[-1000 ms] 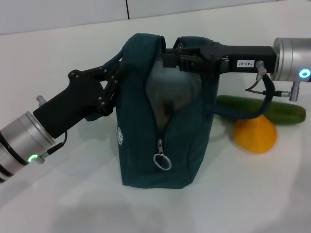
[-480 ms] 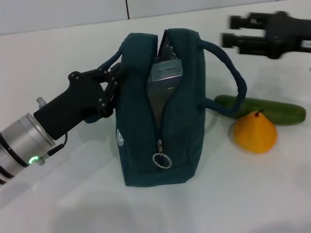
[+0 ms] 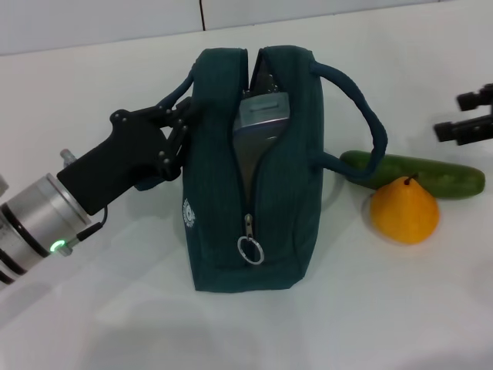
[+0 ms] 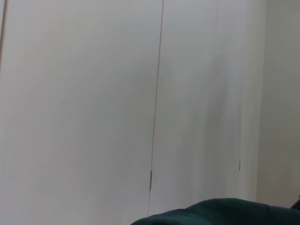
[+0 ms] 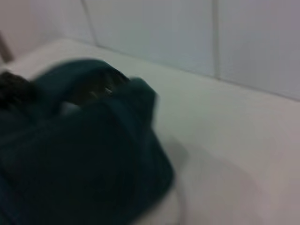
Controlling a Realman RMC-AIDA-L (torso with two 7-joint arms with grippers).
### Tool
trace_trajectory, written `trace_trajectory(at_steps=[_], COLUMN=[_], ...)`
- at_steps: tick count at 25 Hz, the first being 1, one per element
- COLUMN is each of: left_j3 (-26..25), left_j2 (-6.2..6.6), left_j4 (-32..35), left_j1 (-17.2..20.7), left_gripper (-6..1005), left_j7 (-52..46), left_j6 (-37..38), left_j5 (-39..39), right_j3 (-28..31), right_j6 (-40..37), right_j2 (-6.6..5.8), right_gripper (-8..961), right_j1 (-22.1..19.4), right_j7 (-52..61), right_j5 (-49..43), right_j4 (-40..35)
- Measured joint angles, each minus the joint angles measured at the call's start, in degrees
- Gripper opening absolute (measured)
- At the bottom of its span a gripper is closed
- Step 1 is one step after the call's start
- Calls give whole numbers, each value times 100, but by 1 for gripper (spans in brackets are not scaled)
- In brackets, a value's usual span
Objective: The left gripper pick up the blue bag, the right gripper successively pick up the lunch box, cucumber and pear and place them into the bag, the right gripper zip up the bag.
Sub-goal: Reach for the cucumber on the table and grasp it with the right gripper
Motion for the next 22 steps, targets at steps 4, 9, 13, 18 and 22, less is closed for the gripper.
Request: trace_trajectory(at_steps=[4, 9, 13, 18, 22], left_j3=[1, 4, 4, 19, 12], left_j2=[-1, -7, -9, -9, -10], left_j4=[8, 12, 12, 16, 26], left_j1=[-12, -79, -185, -272, -293], left_gripper=[44, 44, 44, 44, 44], left_j7=[2, 4, 7, 9, 106], left_j6=[-5, -5, -6, -5, -5], left_j5=[-2, -59, -87, -94, -109], right_j3=[96, 90, 42, -83, -370], right_j6=[-257, -655, -825, -847, -795], right_j2=[-37, -74, -146, -166, -184], right_gripper=[798, 798, 798, 798, 798], right_j1=[75, 107, 222, 441, 605], right_j7=[73, 6, -75, -277, -413], right_j5=[-576, -1322, -1404, -1535, -1657], right_j4=[-114, -229, -203, -176, -155])
